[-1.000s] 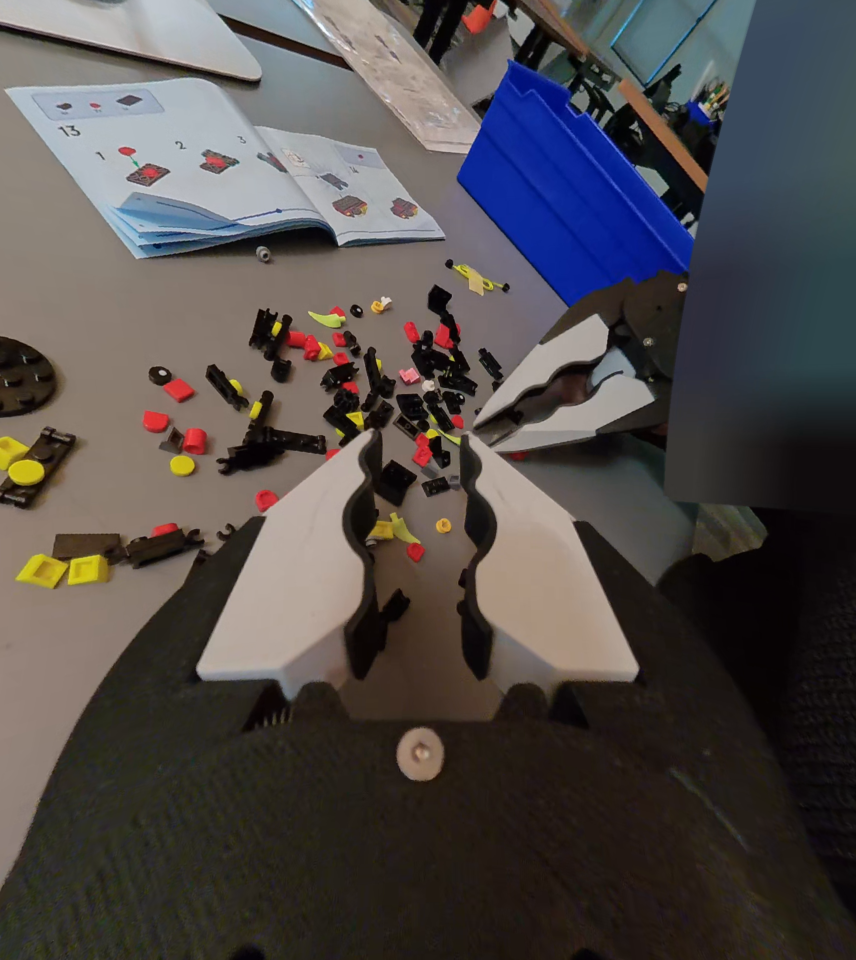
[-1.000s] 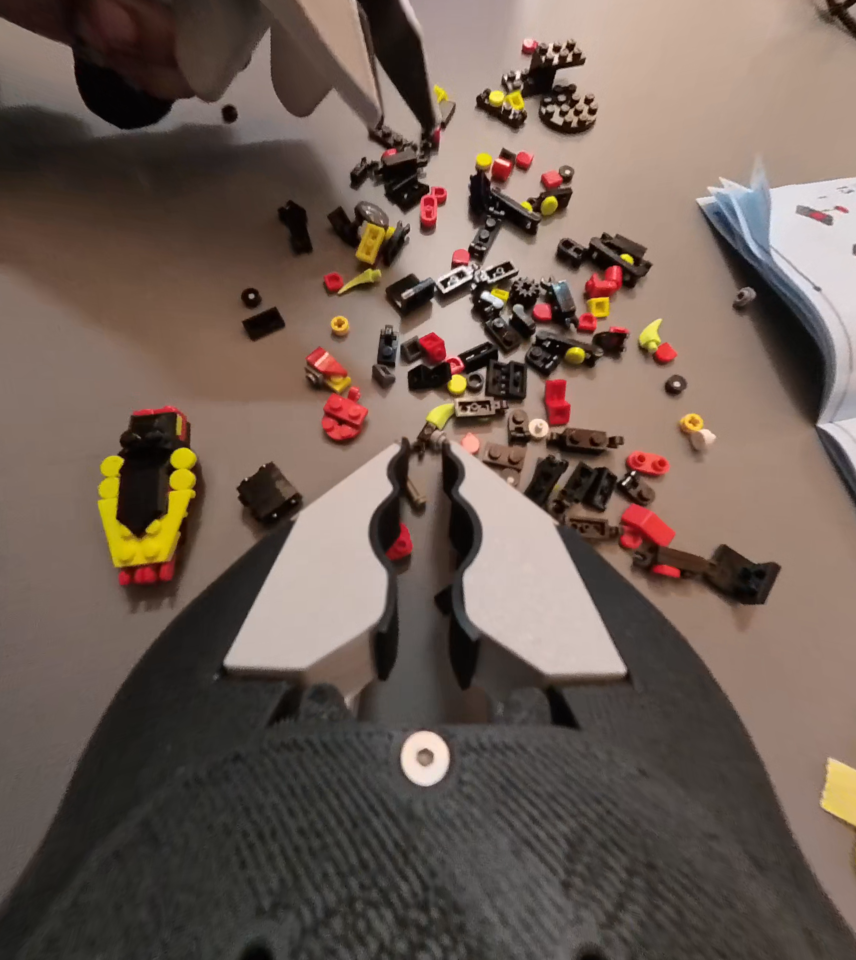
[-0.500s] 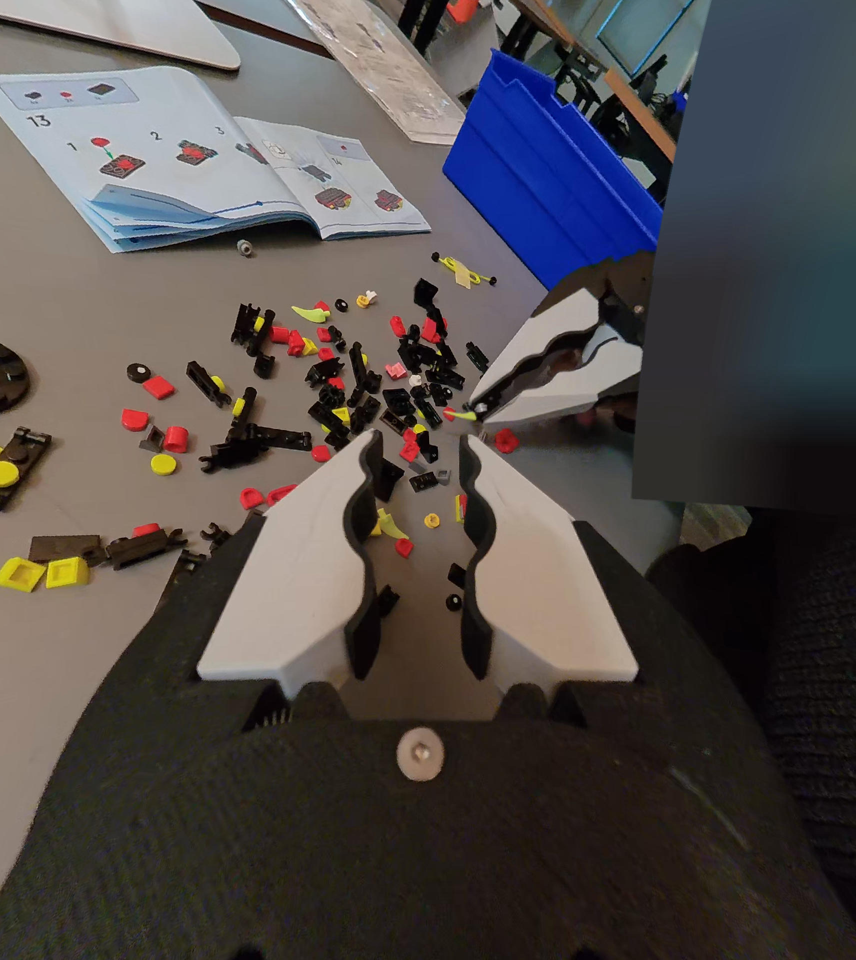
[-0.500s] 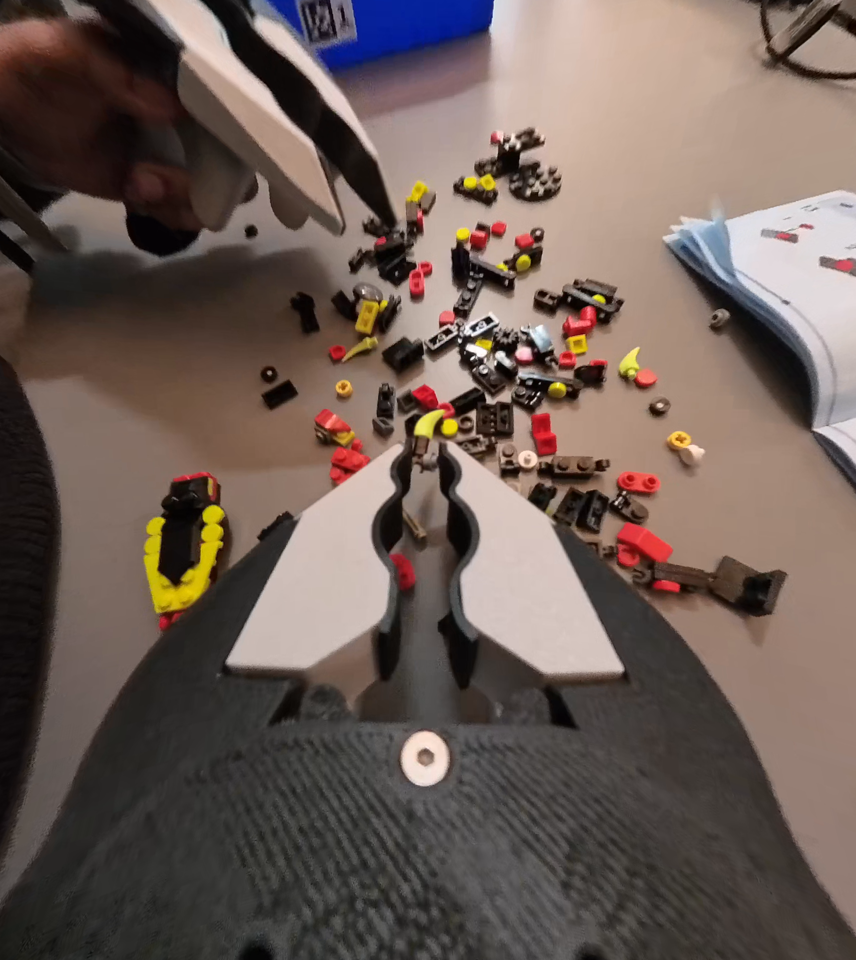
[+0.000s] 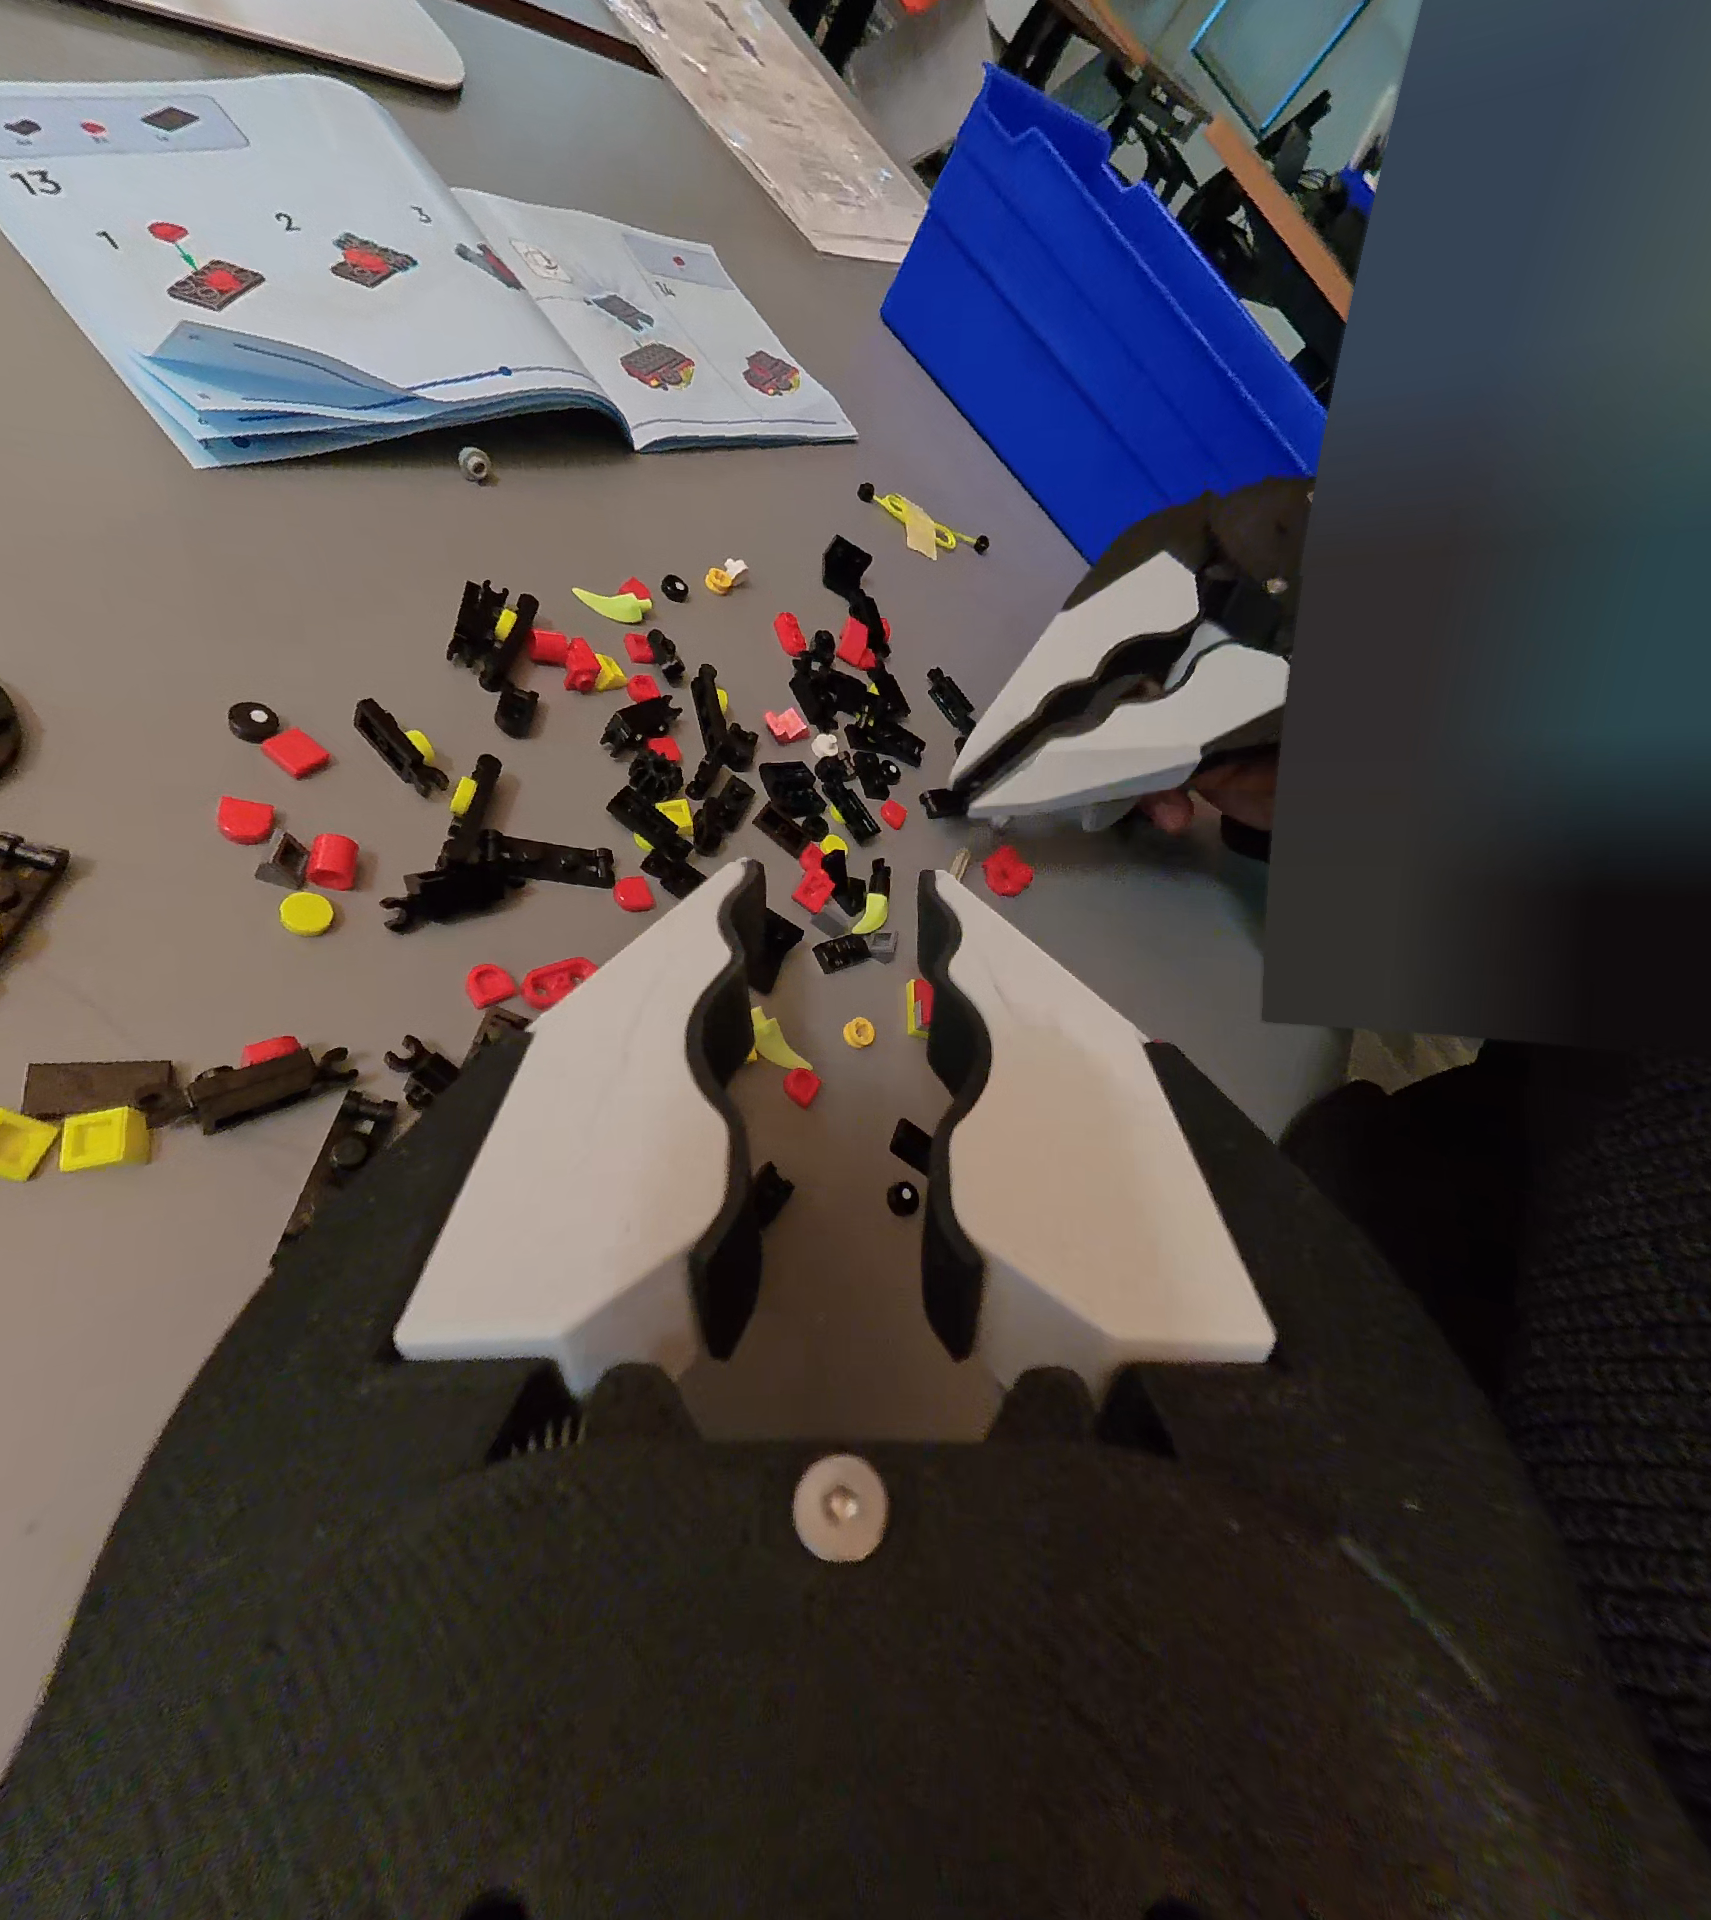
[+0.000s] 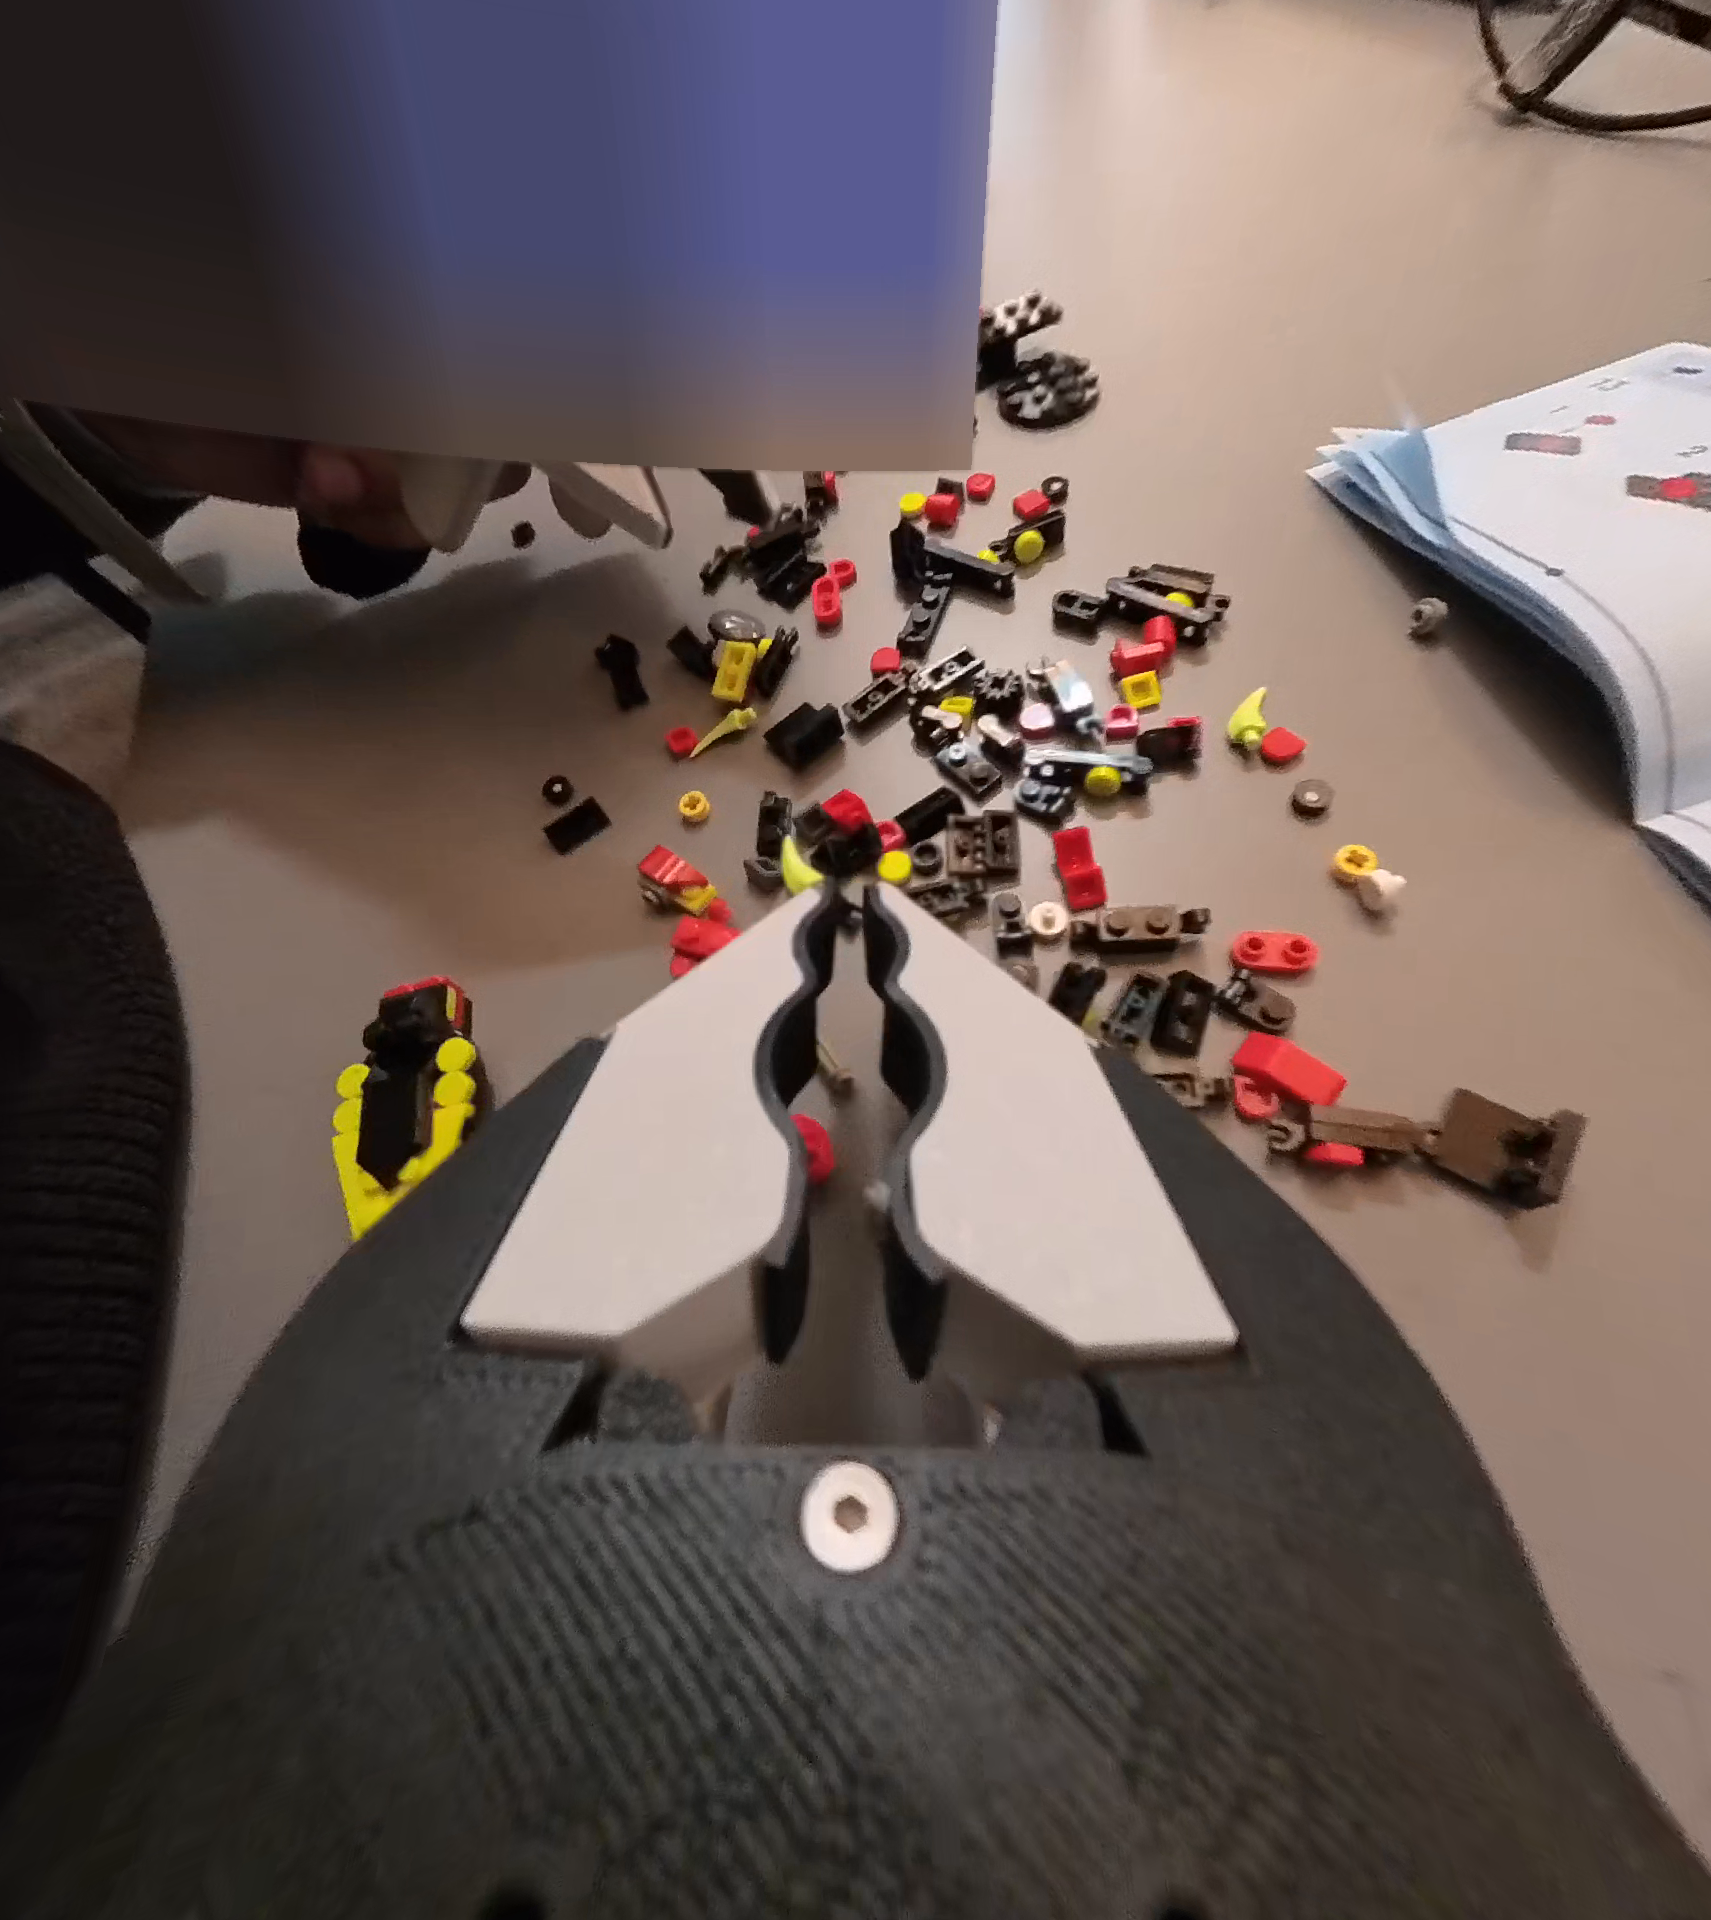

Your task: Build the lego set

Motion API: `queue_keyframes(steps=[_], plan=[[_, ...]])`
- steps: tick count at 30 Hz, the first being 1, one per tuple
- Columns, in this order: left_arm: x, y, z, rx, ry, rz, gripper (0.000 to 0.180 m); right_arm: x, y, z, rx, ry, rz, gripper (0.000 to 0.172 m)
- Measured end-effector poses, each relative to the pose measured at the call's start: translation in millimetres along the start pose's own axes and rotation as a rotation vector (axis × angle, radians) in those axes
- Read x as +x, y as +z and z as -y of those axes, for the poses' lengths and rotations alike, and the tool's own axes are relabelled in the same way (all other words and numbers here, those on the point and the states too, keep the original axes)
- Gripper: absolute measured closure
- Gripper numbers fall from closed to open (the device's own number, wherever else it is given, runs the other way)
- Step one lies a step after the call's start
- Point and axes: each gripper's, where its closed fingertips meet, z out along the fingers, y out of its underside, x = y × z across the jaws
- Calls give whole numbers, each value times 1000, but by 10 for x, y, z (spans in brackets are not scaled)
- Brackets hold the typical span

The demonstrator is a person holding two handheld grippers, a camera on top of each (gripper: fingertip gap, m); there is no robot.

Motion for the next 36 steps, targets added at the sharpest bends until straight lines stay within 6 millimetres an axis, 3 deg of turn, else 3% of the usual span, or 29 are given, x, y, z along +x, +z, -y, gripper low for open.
queue_keyframes(steps=[14, 21, 36], plan=[[17, 19, -24, -12, -1, -6, 153, -56, 283, -157, -167, -144, -37, 154], [24, 10, -19, -9, -5, -11, 153, -20, 256, -200, -188, -173, -56, 167], [52, -13, -30, -24, 3, -41, 152, -74, 169, -114, -113, -92, 14, 167]])
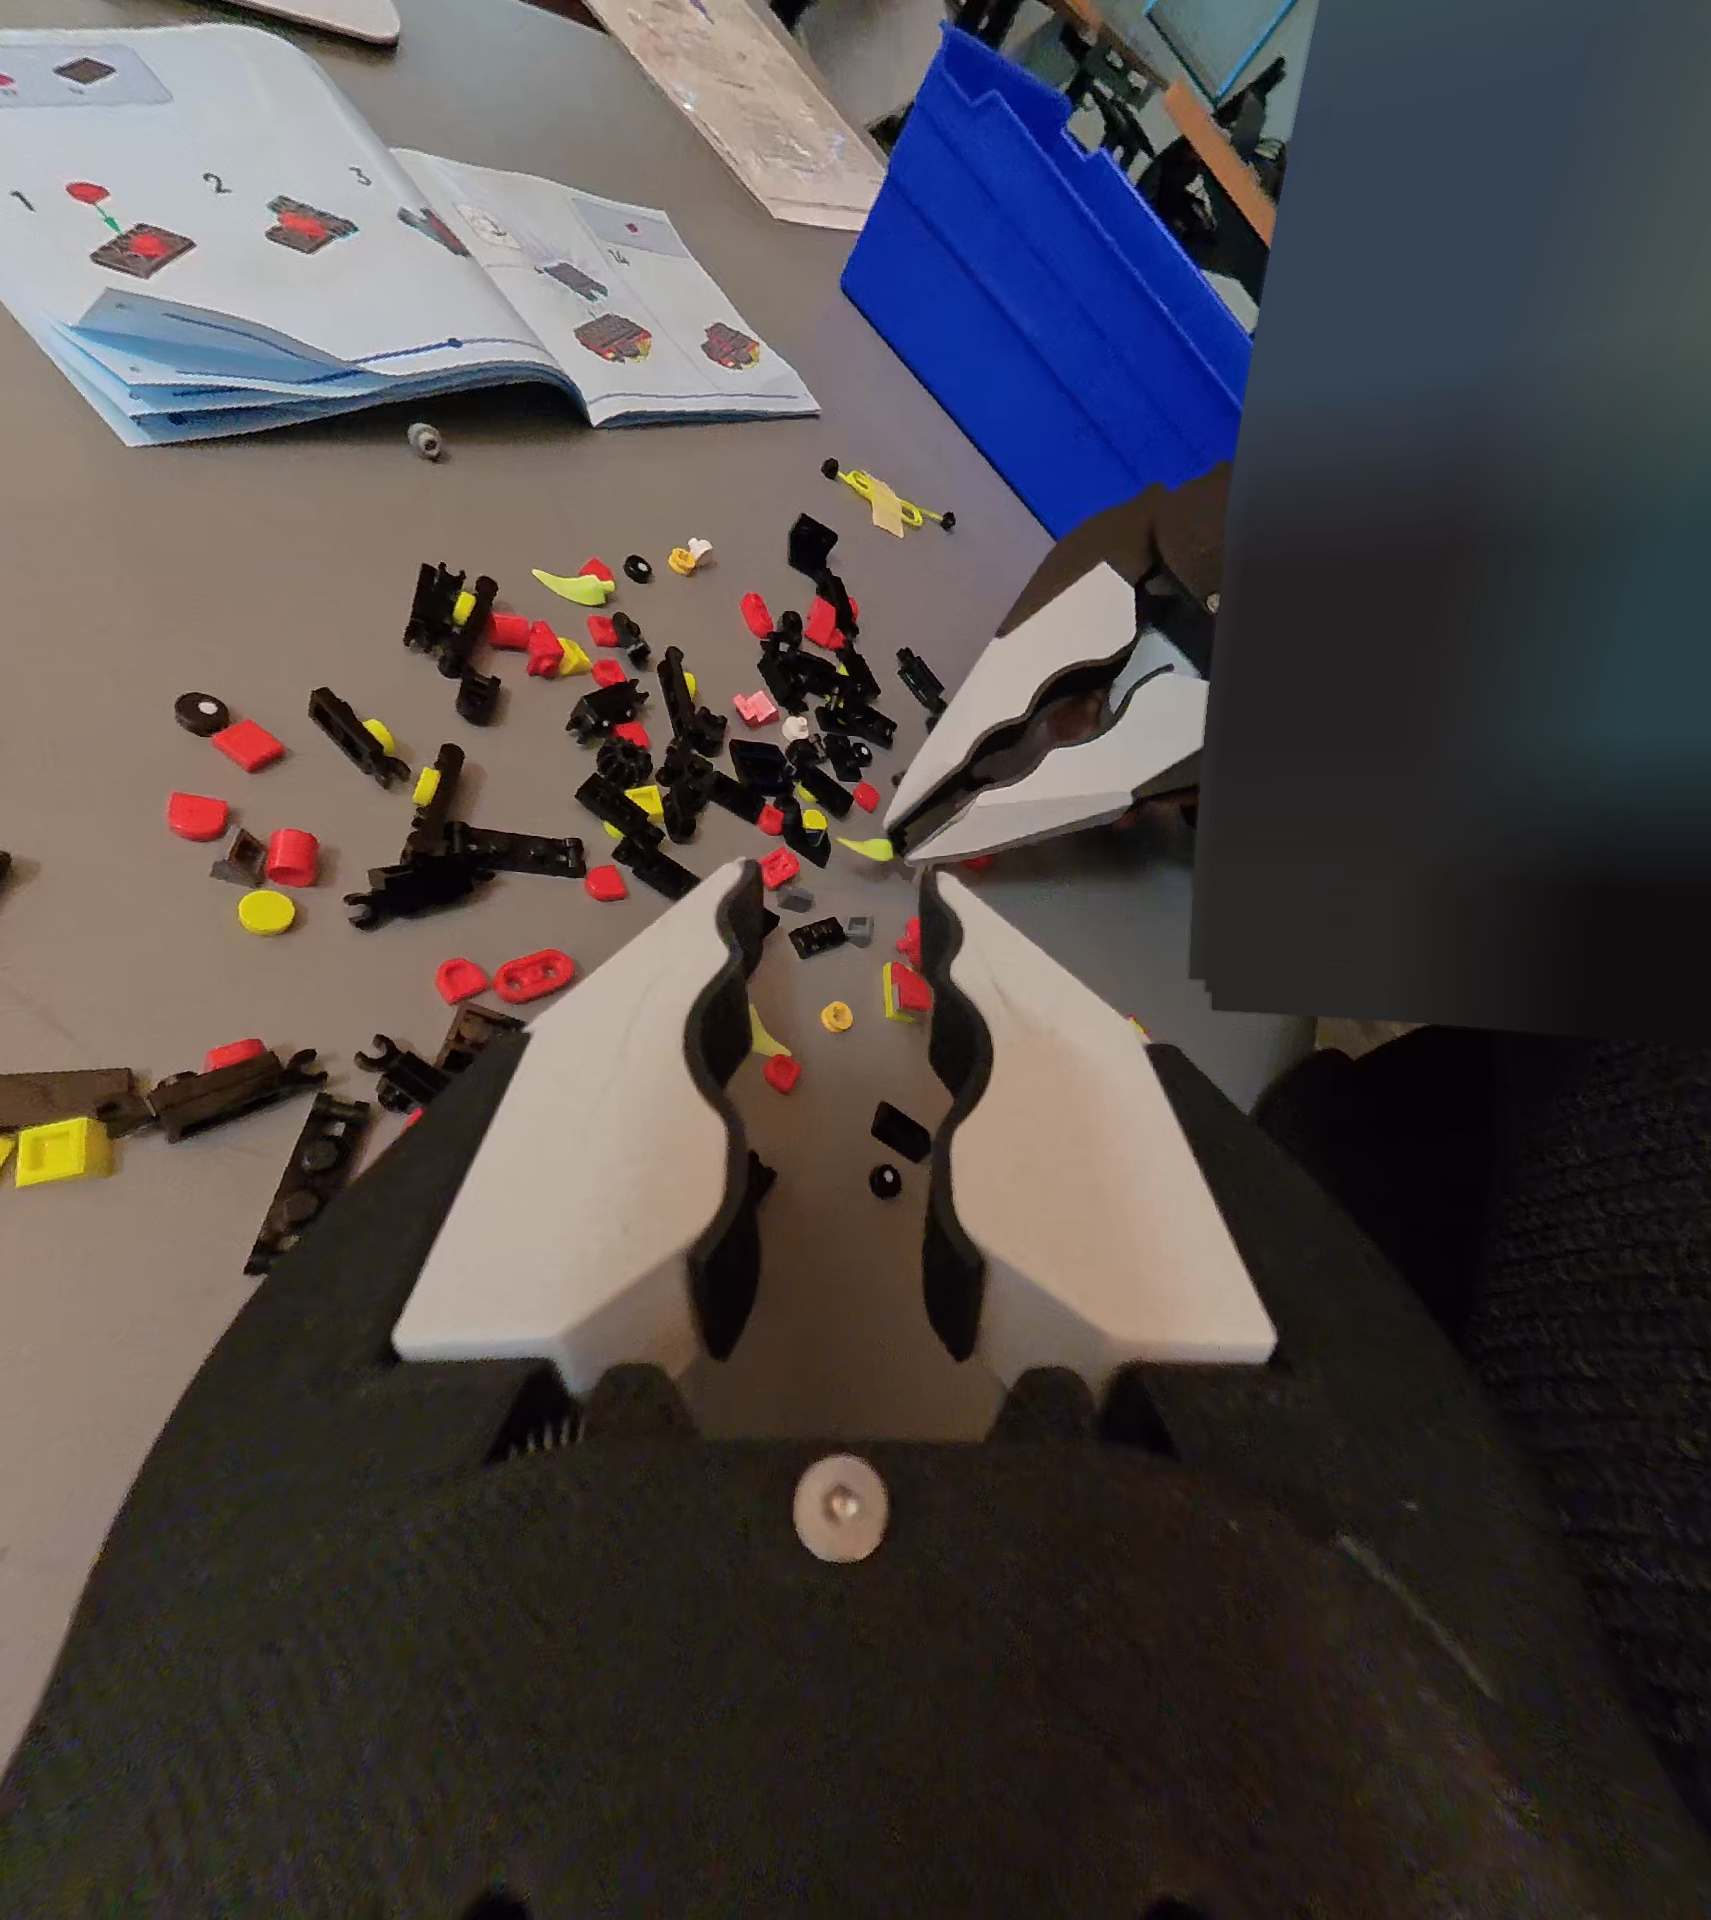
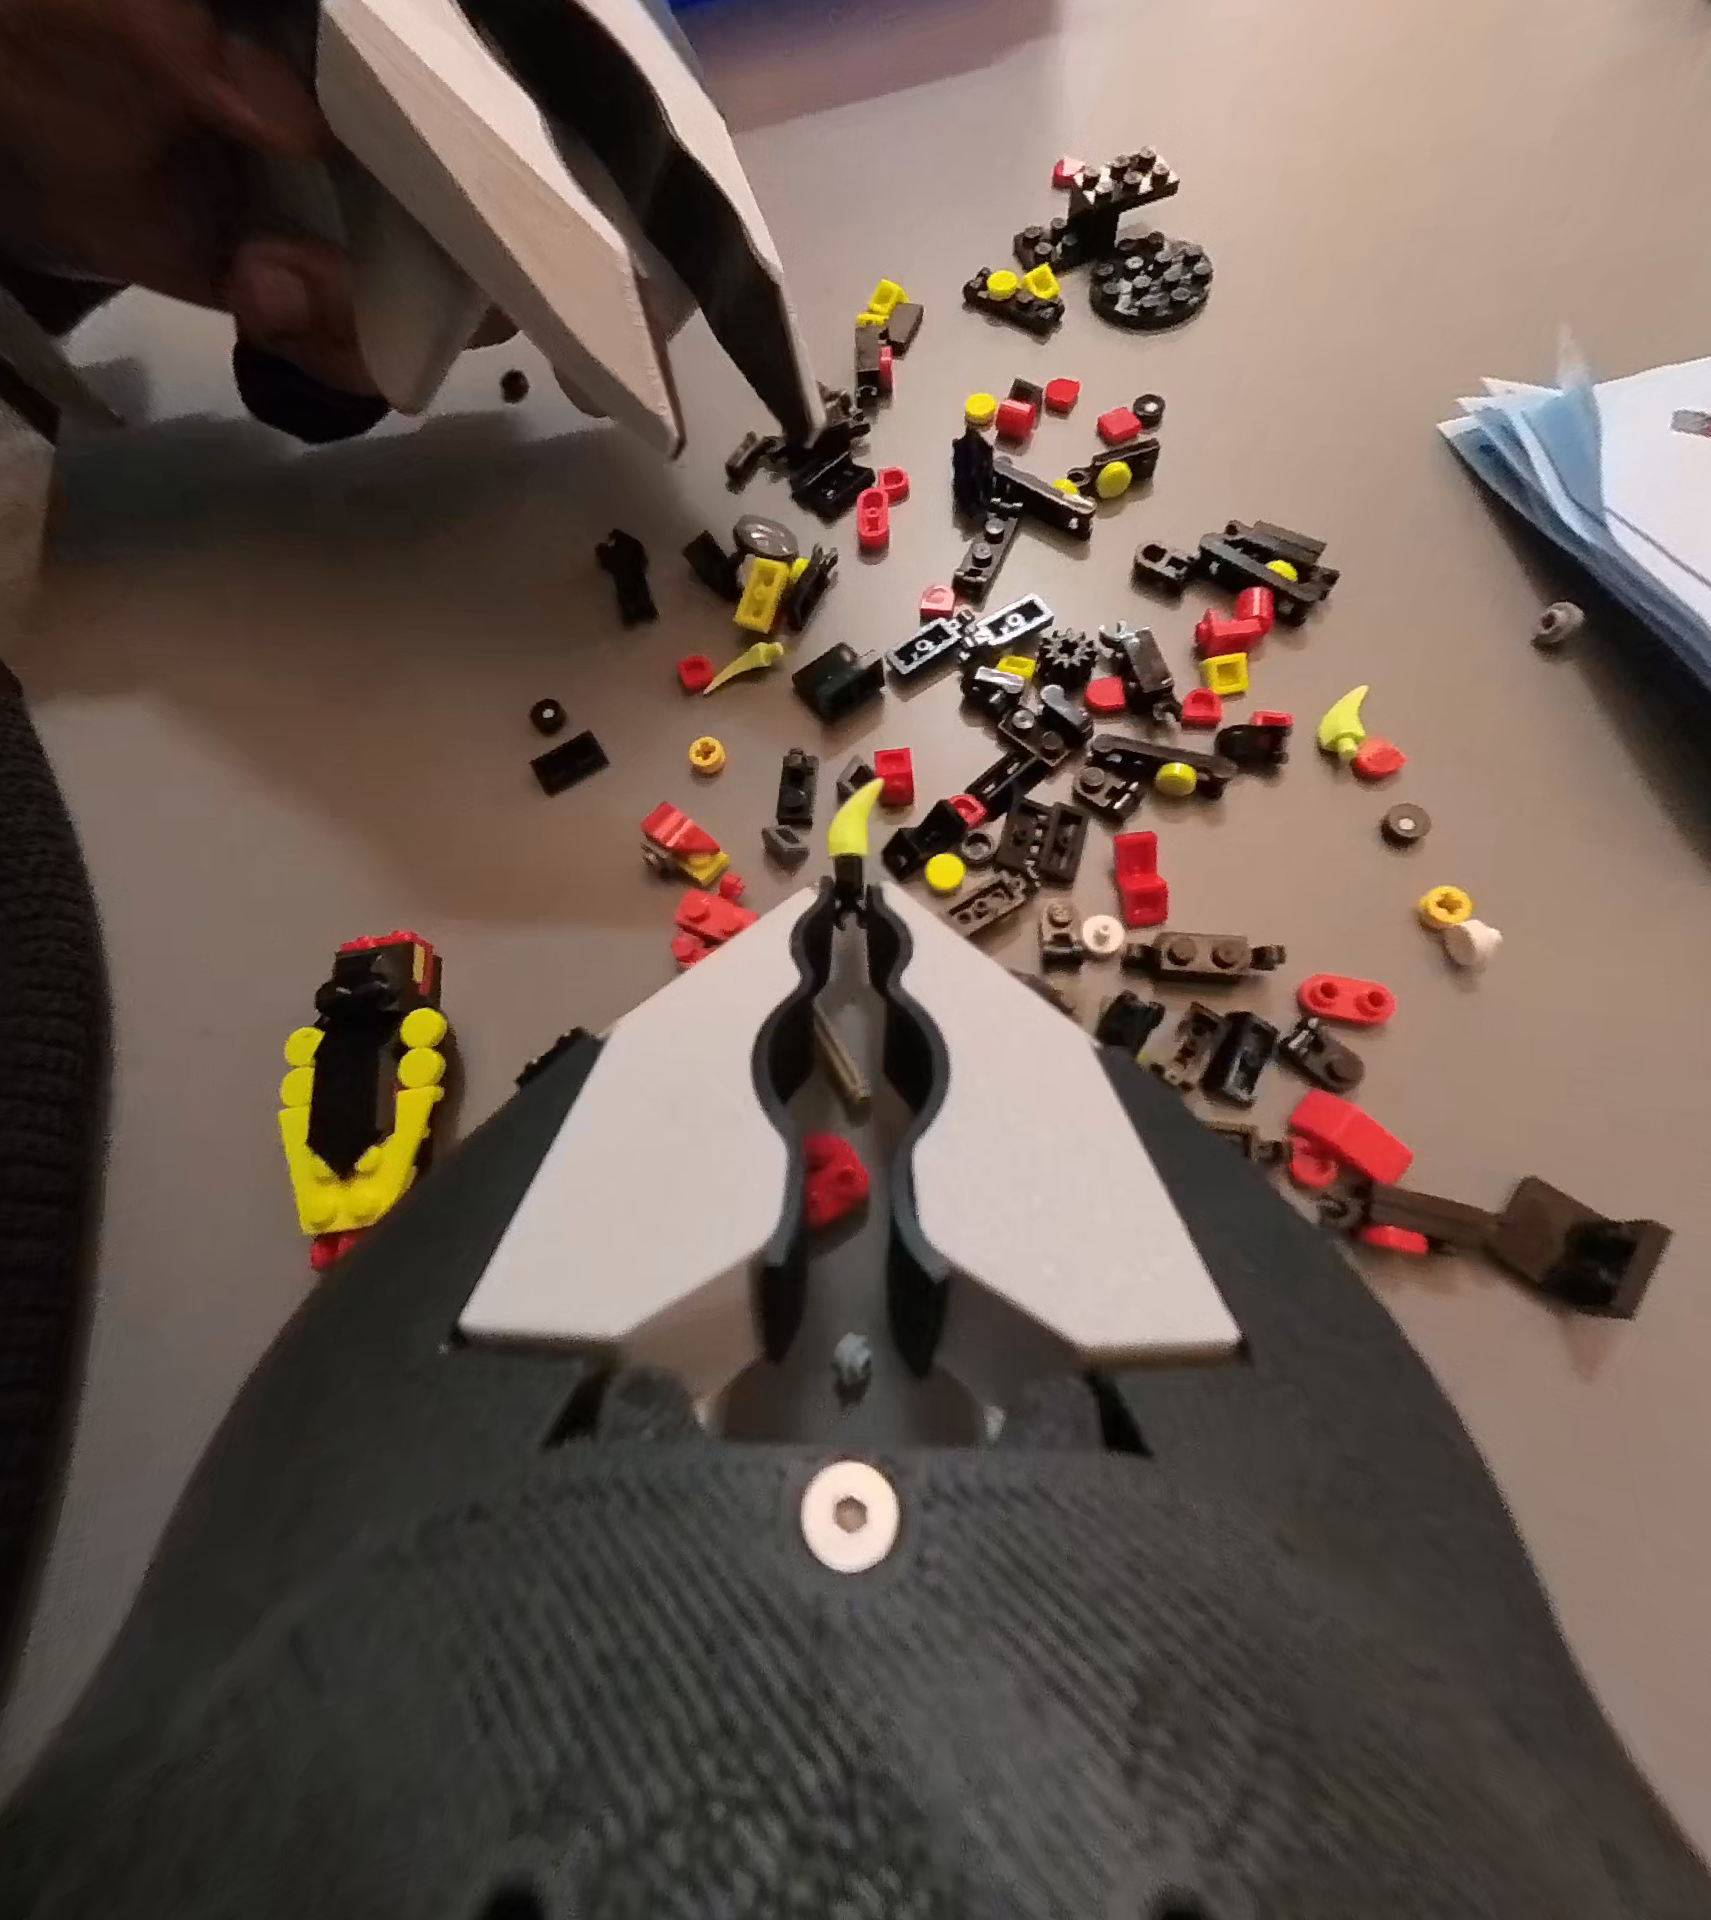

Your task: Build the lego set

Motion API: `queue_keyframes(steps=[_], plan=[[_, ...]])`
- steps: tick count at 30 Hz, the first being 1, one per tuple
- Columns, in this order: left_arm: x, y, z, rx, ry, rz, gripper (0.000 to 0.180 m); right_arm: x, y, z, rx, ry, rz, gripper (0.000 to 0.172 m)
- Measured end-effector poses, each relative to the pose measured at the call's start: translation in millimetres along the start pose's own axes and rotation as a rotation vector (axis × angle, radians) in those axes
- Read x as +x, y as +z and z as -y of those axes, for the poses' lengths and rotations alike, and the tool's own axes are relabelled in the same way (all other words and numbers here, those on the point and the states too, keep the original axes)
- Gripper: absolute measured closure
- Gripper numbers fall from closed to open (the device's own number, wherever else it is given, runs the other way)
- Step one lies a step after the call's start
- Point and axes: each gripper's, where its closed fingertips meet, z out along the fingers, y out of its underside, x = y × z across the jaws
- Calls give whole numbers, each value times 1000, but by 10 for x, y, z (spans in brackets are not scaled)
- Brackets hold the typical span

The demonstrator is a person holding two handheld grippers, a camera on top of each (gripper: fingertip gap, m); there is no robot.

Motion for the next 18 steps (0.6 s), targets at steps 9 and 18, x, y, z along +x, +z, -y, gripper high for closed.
queue_keyframes(steps=[9, 18], plan=[[-184, -141, -102, -75, 64, 100, 149, -5, -15, -57, -21, -21, -20, 164], [-300, -127, -238, -160, 100, 170, 149, 22, -69, -9, 23, 2, -26, 160]])
